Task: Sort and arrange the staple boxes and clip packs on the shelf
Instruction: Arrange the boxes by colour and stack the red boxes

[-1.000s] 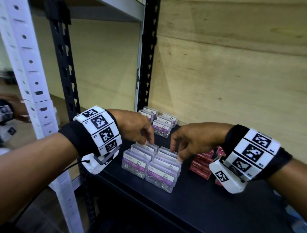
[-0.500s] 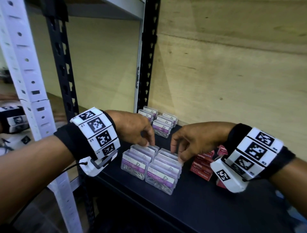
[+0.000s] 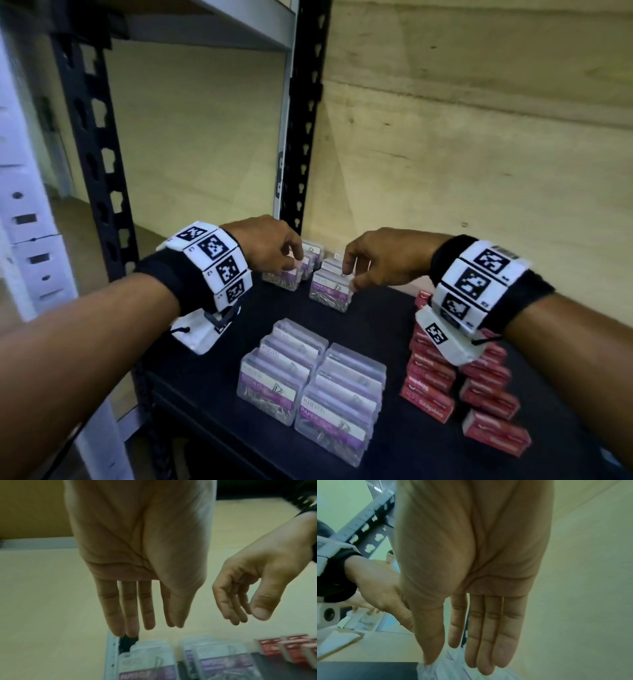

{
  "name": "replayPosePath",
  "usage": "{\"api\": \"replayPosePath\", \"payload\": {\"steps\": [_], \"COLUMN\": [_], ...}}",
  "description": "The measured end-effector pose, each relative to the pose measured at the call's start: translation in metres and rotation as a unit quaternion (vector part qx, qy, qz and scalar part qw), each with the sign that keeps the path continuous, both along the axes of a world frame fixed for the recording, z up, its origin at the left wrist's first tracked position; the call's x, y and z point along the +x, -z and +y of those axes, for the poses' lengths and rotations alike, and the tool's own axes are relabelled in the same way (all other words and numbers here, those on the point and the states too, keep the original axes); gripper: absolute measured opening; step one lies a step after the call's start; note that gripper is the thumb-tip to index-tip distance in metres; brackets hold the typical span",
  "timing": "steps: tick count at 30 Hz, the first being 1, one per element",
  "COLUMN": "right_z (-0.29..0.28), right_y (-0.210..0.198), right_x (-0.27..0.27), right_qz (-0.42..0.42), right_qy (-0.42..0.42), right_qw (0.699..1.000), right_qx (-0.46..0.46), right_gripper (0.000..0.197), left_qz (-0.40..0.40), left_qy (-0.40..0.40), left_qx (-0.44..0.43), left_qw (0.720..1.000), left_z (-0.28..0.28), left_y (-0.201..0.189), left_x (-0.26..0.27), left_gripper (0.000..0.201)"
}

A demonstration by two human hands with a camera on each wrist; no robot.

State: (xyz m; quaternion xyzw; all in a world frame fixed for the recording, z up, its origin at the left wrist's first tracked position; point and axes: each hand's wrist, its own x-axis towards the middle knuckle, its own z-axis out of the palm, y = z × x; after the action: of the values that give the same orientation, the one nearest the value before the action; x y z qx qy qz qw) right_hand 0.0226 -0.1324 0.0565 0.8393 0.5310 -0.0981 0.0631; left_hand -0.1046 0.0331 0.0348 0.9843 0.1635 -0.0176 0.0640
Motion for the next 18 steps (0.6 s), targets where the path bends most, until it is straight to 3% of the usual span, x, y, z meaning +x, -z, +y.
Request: {"api": "replayPosePath", "payload": {"steps": [5, 18], "right_z": [0.03, 0.037], "right_y": [0.013, 0.022], "right_x": [0.018, 0.016], "right_qz": [-0.003, 0.059], "right_qy": [0.008, 0.034], "right_qw": [1.0, 0.997], "right_qx": [-0.018, -0.041], "right_gripper": [0.034, 0.021], "left_qz": [0.012, 0.02], "left_qy": [-0.029, 0.021], "left_qx": [0.042, -0.015], "left_qw": [0.999, 0.999], "left_z": [0.026, 0.025], "left_y": [0.017, 0.02], "left_x": [0.017, 0.016], "left_gripper": [0.03, 0.027]}}
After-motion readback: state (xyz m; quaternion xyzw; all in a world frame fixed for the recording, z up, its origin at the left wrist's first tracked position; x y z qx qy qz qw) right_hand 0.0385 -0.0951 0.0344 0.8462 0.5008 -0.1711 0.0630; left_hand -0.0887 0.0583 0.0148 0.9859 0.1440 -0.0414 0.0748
